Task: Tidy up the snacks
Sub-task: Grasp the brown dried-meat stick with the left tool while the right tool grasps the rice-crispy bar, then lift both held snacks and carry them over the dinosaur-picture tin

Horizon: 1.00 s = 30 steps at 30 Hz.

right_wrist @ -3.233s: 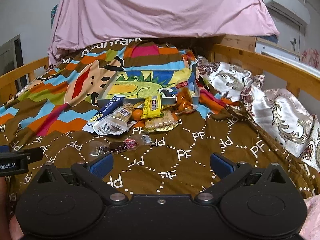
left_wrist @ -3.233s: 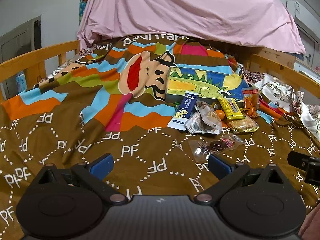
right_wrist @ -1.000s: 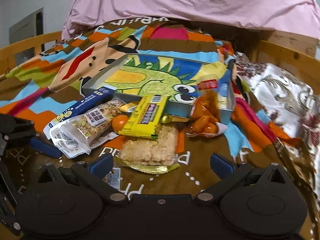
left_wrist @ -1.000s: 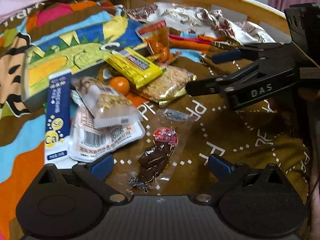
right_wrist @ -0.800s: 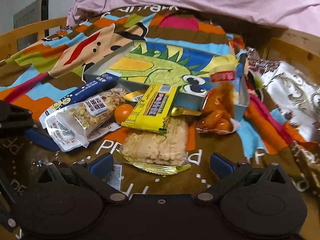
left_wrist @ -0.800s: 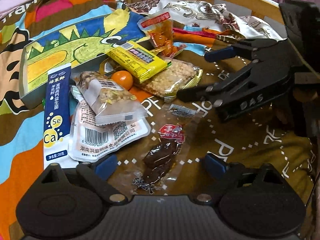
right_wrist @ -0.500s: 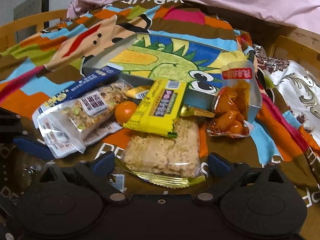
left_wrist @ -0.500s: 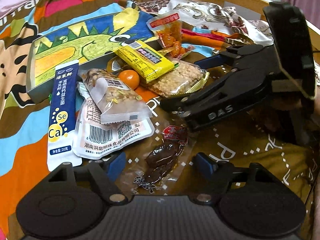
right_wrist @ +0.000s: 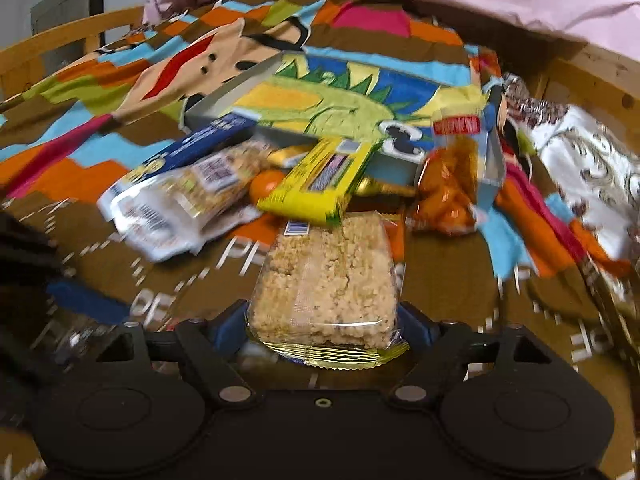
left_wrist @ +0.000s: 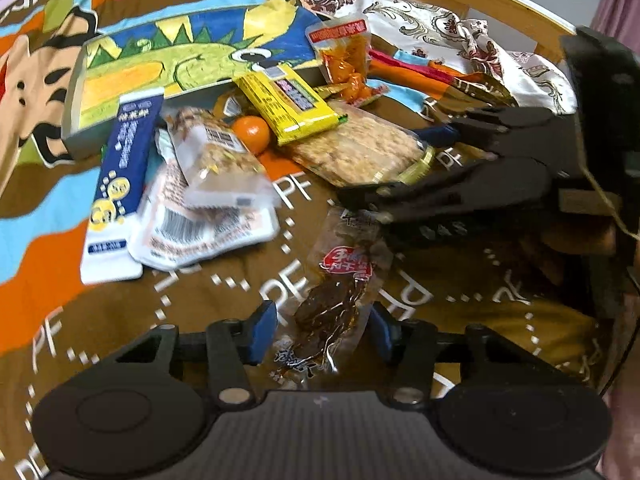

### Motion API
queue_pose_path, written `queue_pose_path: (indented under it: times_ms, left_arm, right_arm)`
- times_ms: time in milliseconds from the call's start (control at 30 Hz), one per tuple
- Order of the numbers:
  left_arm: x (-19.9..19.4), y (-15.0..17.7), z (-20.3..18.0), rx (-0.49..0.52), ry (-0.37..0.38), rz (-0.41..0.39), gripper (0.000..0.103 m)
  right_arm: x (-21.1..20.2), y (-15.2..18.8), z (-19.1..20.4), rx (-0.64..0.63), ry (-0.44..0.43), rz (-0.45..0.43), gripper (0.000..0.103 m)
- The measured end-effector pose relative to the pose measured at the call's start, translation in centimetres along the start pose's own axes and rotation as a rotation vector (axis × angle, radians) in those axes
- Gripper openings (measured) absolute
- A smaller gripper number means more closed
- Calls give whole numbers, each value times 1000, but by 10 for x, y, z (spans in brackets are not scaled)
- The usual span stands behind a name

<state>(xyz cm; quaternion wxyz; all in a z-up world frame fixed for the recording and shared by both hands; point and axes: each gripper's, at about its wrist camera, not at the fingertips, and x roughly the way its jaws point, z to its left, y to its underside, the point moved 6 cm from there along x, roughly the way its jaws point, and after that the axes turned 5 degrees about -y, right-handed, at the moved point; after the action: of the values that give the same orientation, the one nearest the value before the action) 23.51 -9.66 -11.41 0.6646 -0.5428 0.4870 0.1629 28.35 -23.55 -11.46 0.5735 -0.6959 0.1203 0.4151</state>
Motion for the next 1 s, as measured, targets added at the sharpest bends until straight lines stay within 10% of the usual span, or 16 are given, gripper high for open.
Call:
queue_pose_path:
  times_ms: [367,533,1000]
  left_arm:
    - [9,-8,-10,74,-4,-18,81]
    - [12,-11,-16,95,-11,-8,61]
    - [-21,14,-30,-86,-80,-67,50]
  right_arm:
    - [15,-5,1,-11,-33,-8,91]
    - [11,-3,-3,-8,-21,-9,79]
    - [-28,16,19,-285,157,-48,74]
